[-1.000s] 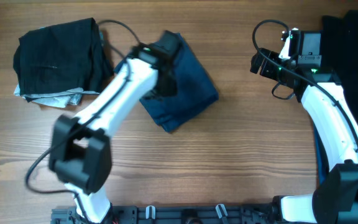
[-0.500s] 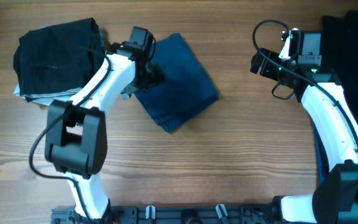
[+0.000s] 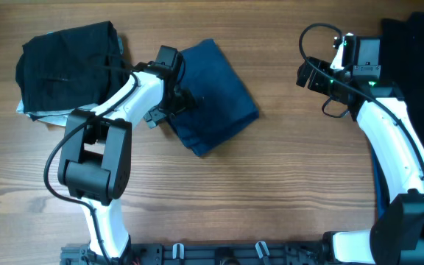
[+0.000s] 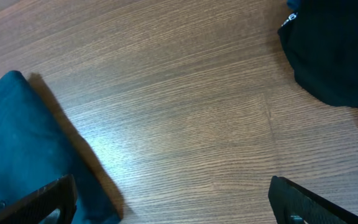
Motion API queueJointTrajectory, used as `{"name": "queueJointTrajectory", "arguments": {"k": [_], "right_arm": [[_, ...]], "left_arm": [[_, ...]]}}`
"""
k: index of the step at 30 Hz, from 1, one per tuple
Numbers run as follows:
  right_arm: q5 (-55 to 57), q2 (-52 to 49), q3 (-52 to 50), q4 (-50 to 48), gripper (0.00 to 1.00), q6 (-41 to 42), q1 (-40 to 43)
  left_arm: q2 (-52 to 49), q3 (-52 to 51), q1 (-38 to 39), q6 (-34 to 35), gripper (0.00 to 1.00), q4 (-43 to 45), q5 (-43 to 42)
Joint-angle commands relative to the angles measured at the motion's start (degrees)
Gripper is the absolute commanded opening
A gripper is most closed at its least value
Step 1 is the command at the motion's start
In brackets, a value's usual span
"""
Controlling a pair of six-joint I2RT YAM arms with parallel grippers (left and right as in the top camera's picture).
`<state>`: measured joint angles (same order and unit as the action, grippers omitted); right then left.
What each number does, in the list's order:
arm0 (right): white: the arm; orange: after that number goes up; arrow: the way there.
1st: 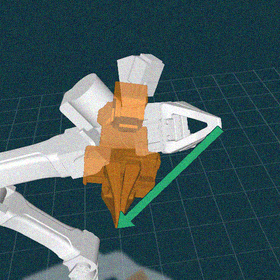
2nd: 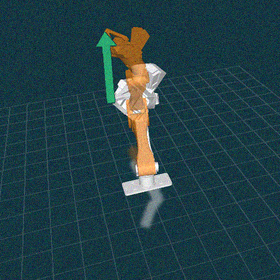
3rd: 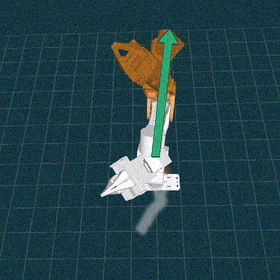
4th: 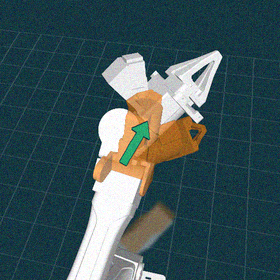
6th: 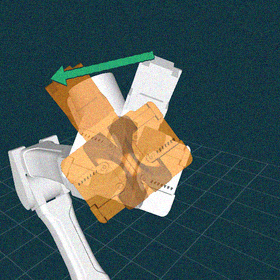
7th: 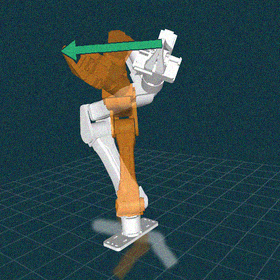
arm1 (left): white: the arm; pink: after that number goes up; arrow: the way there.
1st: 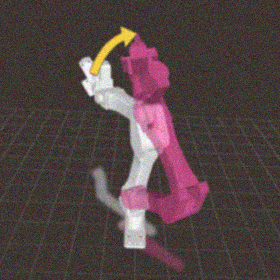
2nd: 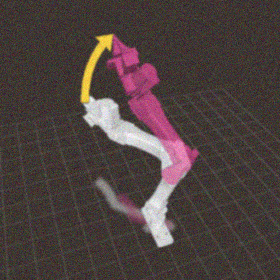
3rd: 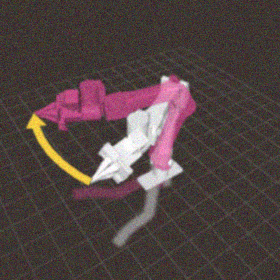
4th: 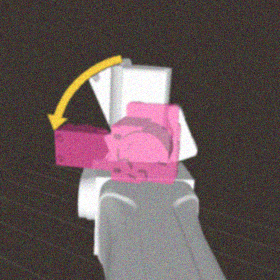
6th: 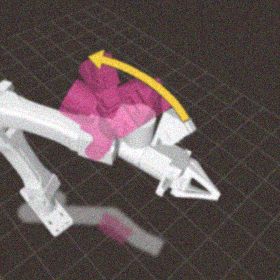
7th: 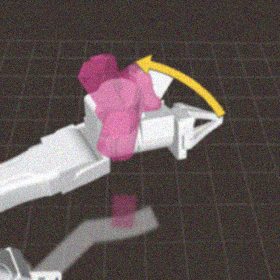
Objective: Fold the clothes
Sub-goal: 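Press and straighten the folded shorts with the left gripper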
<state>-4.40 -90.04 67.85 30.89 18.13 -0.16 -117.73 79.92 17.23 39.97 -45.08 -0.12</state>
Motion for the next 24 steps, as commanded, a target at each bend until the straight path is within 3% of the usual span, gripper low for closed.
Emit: {"name": "queueJointTrajectory", "arguments": {"k": [1,4,8,11,14,15,18,21,24], "right_arm": [[1.0,-0.5,-0.3,0.0,1.0,0.0,0.2],[1.0,-0.5,-0.3,0.0,1.0,0.0,0.2],[1.0,-0.5,-0.3,0.0,1.0,0.0,0.2],[1.0,-0.5,-0.3,0.0,0.99,0.0,0.2],[1.0,-0.5,-0.3,0.0,0.99,0.0,0.2],[1.0,-0.5,-0.3,0.0,1.0,0.0,0.2],[1.0,-0.5,-0.3,0.0,1.0,0.0,0.2],[1.0,-0.5,-0.3,0.0,1.0,0.0,0.2],[1.0,-0.5,-0.3,0.0,1.0,0.0,0.2]], "left_arm": [[-1.6,-2.8,0.4,1.3,0.98,0.7,0.1],[-1.9,-3.2,0.4,2.6,0.81,1.2,0.1],[-3.8,-3.2,0.5,2.6,0.69,1.0,-0.1],[-4.3,-3.2,0.5,2.6,0.49,0.1,-0.1],[-4.3,-3.2,0.5,2.5,0.09,-0.2,-0.1],[-4.3,-3.2,0.5,2.5,0.04,-0.2,-0.1],[-4.3,-3.2,0.5,2.0,0.04,-0.1,-0.1],[-4.1,-2.3,0.5,-2.7,0.04,-0.1,0.9],[-2.4,1.1,0.6,-3.8,0.04,-2.5,6.6]]}}
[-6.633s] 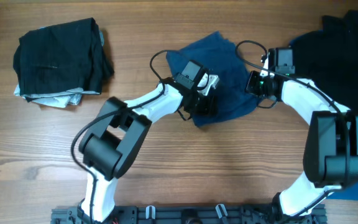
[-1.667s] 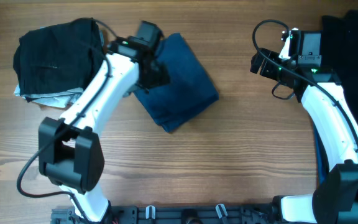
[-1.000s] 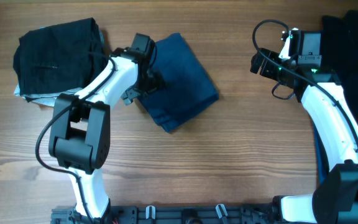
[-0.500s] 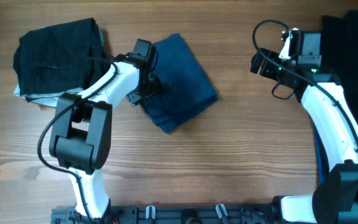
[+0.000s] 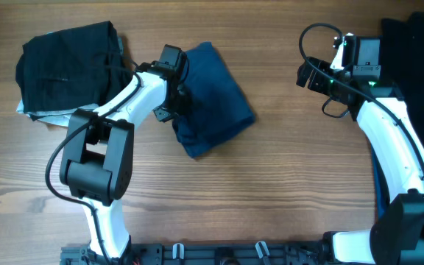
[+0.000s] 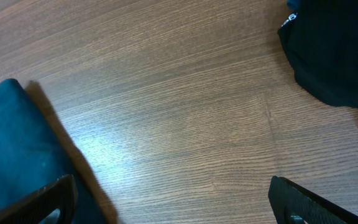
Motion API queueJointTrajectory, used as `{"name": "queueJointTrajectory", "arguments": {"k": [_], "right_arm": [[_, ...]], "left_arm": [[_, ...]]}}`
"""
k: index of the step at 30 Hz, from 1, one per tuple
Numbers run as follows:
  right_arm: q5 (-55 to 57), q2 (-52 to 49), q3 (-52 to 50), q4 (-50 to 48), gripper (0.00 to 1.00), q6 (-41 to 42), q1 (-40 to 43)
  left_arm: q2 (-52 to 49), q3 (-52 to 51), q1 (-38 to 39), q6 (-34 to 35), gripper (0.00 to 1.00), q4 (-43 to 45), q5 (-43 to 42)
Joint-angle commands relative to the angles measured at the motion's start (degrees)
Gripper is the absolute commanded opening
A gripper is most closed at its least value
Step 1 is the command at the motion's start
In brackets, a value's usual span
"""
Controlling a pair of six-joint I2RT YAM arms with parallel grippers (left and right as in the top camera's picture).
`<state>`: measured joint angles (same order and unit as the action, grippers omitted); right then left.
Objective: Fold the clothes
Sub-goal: 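Press and straighten the folded shorts with the left gripper, then grasp the blue shorts with the left gripper and stack them onto the black pile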
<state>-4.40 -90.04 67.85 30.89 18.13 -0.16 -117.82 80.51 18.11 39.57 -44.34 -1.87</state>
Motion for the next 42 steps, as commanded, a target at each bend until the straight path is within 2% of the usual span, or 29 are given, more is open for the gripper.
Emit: {"name": "queueJointTrajectory", "arguments": {"k": [1,5,10,14,19,28,33,38,42], "right_arm": [[1.0,-0.5,-0.3,0.0,1.0,0.0,0.2],[1.0,-0.5,-0.3,0.0,1.0,0.0,0.2],[1.0,-0.5,-0.3,-0.1,1.0,0.0,0.2],[1.0,-0.5,-0.3,-0.1,1.0,0.0,0.2],[1.0,-0.5,-0.3,-0.2,1.0,0.0,0.2],[1.0,-0.5,-0.3,-0.2,1.0,0.0,0.2],[1.0,-0.5,-0.3,-0.2,0.99,0.0,0.2],[1.0,-0.5,-0.3,-0.2,1.0,0.0,0.2],[1.0,-0.5,-0.3,-0.2,1.0,0.0,0.2]], "left_arm": [[-1.2,1.8,-0.2,-5.0,0.04,-3.3,10.8],[2.4,5.7,0.1,-10.7,0.04,-2.6,17.3],[6.2,7.4,0.2,-16.8,0.04,1.4,18.1],[8.9,7.6,-0.3,-16.9,0.04,7.4,22.7],[11.0,7.6,-2.3,-15.7,0.04,16.0,23.2],[11.9,7.6,-13.3,-15.9,0.04,28.3,23.2],[12.7,7.6,-20.4,-19.9,0.04,32.6,21.8],[13.4,7.6,-25.5,-17.8,0.04,28.4,15.2],[13.4,7.6,-28.7,-7.4,0.04,19.1,17.4]]}}
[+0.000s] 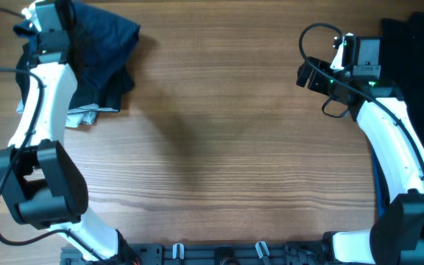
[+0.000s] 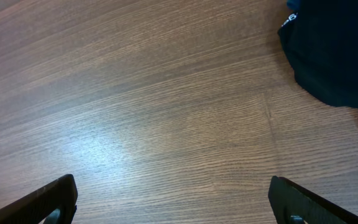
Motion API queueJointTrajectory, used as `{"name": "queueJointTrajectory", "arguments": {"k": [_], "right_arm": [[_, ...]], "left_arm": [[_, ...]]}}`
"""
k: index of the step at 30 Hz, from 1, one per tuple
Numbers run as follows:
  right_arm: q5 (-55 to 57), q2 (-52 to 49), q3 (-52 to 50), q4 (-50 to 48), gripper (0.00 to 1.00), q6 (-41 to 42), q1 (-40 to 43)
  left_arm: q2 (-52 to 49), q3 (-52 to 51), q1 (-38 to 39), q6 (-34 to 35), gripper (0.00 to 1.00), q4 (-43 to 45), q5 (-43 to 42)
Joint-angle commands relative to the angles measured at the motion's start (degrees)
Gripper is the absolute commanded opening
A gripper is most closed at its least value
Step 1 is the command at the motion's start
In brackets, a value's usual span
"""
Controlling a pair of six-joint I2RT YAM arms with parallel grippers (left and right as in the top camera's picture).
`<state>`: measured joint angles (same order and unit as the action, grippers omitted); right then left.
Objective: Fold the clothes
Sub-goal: 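Grasp the blue shorts with the left gripper and stack them onto the black pile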
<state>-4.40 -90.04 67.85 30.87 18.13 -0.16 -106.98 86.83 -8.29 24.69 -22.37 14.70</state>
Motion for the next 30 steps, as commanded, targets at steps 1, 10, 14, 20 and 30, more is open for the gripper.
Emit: {"name": "queueJointTrajectory", "arguments": {"k": [1,10,14,20,30], "right_arm": [[1.0,-0.5,-0.3,-0.2,1.0,0.0,0.2],[1.0,-0.5,-0.3,-0.2,0.99,0.0,0.2],[1.0,-0.5,-0.3,-0.2,1.0,0.0,0.2],[1.0,-0.5,-0.3,-0.2,1.0,0.0,0.2],[1.0,-0.5,-0.3,-0.2,1.0,0.0,0.2]], "left_arm": [[2.6,1.3,-3.0,7.4,0.04,-2.8,0.8],[5.6,1.3,-3.5,-2.0,0.04,5.7,0.9],[6.5,1.3,-3.5,-1.9,0.04,3.8,2.0],[4.1,1.1,-3.5,0.5,0.04,0.5,5.2],[5.1,1.2,-3.7,1.5,0.04,10.1,8.5]]}}
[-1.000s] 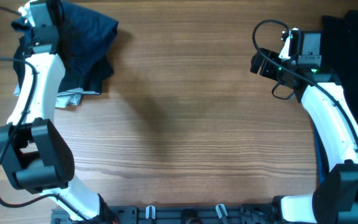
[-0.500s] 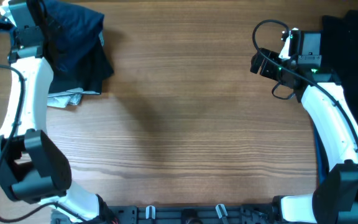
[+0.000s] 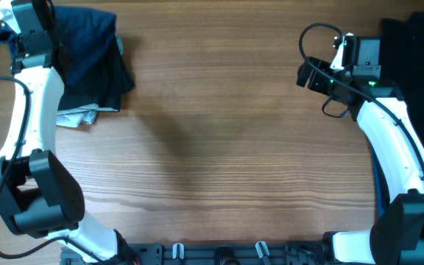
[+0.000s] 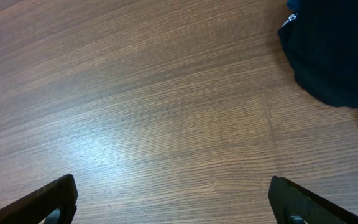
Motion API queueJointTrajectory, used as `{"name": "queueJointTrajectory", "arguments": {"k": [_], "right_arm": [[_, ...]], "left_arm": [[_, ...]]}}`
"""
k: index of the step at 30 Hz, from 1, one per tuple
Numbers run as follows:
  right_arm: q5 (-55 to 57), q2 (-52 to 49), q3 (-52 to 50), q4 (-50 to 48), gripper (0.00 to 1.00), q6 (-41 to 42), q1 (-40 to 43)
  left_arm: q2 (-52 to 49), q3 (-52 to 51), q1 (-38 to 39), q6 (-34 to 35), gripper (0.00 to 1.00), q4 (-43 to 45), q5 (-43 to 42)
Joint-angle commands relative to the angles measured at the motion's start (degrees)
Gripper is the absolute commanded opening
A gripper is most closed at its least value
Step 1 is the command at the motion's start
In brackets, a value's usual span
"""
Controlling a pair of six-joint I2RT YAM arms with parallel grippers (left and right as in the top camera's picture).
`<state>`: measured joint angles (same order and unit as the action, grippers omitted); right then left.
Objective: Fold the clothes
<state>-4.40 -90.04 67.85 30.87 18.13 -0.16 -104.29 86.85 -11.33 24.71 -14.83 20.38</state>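
A folded blue garment (image 3: 87, 33) lies on top of a pile of black clothes (image 3: 105, 77) at the table's far left corner. My left gripper (image 3: 43, 16) is at the blue garment's left edge; the overhead view does not show how its jaws stand. A large black garment (image 3: 418, 51) lies at the far right, and it also shows in the right wrist view as the black garment (image 4: 334, 50). My right gripper (image 4: 173, 183) hangs open over bare wood with nothing between its fingers (image 4: 51, 199). From overhead the right gripper (image 3: 305, 73) sits left of that garment.
A light grey and white piece of cloth (image 3: 76, 118) sticks out from under the pile's front edge. The wooden table (image 3: 219, 147) spans the space between the two arms. A black rail (image 3: 219, 254) with hooks runs along the near edge.
My left gripper has shifted a little left and toward the far corner. The blue garment lies flatter on the black pile. The right arm has not moved.
The folded blue garment lay mid-table with my left gripper at its left side. Then it sat slightly farther left. Later it was on the black pile at the far left, with the gripper above it. The right arm stayed still and open throughout.
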Motion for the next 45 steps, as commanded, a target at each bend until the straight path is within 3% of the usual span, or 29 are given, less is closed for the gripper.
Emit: {"name": "queueJointTrajectory", "arguments": {"k": [1,4,20,21,22,23,24,25,30,33,37,40,42,43,44,45], "right_arm": [[1.0,-0.5,-0.3,-0.2,0.99,0.0,0.2],[1.0,-0.5,-0.3,-0.2,1.0,0.0,0.2],[1.0,-0.5,-0.3,-0.2,1.0,0.0,0.2],[1.0,-0.5,-0.3,-0.2,1.0,0.0,0.2],[1.0,-0.5,-0.3,-0.2,1.0,0.0,0.2],[1.0,-0.5,-0.3,-0.2,1.0,0.0,0.2],[1.0,-0.5,-0.3,-0.2,1.0,0.0,0.2],[1.0,-0.5,-0.3,-0.2,1.0,0.0,0.2],[1.0,-0.5,-0.3,-0.2,1.0,0.0,0.2],[1.0,-0.5,-0.3,-0.2,1.0,0.0,0.2],[1.0,-0.5,-0.3,-0.2,1.0,0.0,0.2],[1.0,-0.5,-0.3,-0.2,1.0,0.0,0.2],[1.0,-0.5,-0.3,-0.2,1.0,0.0,0.2],[1.0,-0.5,-0.3,-0.2,1.0,0.0,0.2],[1.0,-0.5,-0.3,-0.2,1.0,0.0,0.2],[1.0,-0.5,-0.3,-0.2,1.0,0.0,0.2]], "left_arm": [[2.7,1.1,-0.7,2.4,0.04,3.0,2.8],[3.1,1.1,-0.7,4.5,0.04,3.7,2.1],[1.1,1.1,-0.7,8.2,0.04,-10.4,-7.0],[1.0,1.1,-0.7,8.4,0.12,-11.8,-6.8],[1.0,1.1,-0.7,8.4,0.28,-13.5,-6.9],[1.0,1.1,-0.7,8.5,0.61,-15.6,-6.9],[1.0,1.1,-0.7,8.6,0.8,-17.0,-6.9],[1.1,1.1,-0.7,8.6,0.92,-19.3,-6.2],[4.3,1.2,-0.7,8.6,0.99,-30.1,-3.7],[10.1,1.3,-0.7,8.6,1.0,-34.2,-8.6],[16.6,1.3,-0.7,8.6,0.99,-35.8,-11.0],[17.5,1.3,-0.7,8.5,0.93,-37.2,-11.0],[16.9,1.2,-0.7,8.5,0.74,-38.7,-11.0],[16.3,1.1,-0.7,8.3,0.29,-39.0,-11.0],[15.7,1.1,-0.7,8.3,0.04,-39.1,-11.0],[15.1,1.1,-0.7,8.3,0.04,-39.3,-11.0]]}}
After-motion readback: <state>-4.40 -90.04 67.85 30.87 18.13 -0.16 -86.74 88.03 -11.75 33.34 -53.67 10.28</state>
